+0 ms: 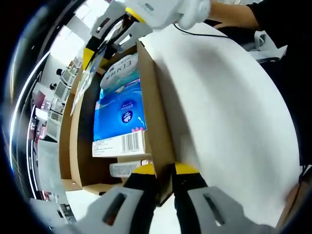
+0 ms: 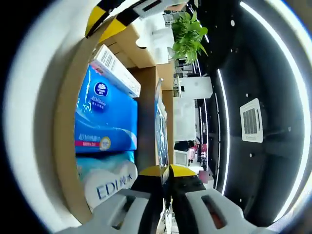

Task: Operate the shoe box by opening the lid, removing the specified soft item, and placing it in the target area until the item is outside and the box remains undamaged.

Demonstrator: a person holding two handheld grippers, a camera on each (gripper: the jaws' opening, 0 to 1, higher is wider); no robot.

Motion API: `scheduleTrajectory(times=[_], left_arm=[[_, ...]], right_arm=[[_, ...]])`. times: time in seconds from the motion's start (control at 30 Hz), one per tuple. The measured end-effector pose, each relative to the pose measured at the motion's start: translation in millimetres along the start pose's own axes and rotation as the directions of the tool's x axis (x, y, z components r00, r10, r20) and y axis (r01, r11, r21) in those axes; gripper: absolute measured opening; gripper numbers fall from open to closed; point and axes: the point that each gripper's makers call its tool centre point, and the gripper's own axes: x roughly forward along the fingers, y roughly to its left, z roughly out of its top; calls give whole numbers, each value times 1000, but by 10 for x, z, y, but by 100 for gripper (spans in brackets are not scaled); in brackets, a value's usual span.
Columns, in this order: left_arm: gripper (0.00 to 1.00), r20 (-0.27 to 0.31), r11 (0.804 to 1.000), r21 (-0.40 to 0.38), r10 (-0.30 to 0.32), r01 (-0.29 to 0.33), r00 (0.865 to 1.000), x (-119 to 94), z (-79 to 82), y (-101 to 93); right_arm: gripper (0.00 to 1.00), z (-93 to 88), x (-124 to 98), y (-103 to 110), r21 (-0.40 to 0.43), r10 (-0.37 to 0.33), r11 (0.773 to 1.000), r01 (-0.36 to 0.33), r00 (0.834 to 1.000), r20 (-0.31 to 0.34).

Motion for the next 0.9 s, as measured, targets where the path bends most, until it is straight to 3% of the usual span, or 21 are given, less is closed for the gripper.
scheduleTrajectory(times=[0.13,0.33,0.67,0.9], left_arm=[[10,0,1000,-1,-1,1,1000,-1,0,-1],[10,-4,1000,-2,1,-1,1000,-3,1,-3],[10,-5,1000,-5,-2,1,1000,2,21,28],[9,-9,1000,-10,-5,5,1000,-9,37,14]], right_arm=[[1,-160,-144,-150,-1,-22,1000,22,1000,-17],[1,-682,-194,-317,-5,-39,999,39,997,-72],[1,-1226,-407,-316,-5,-40,999,39,990,-138],[1,-1651,-453,-151,9,-1,1000,3,983,-181]])
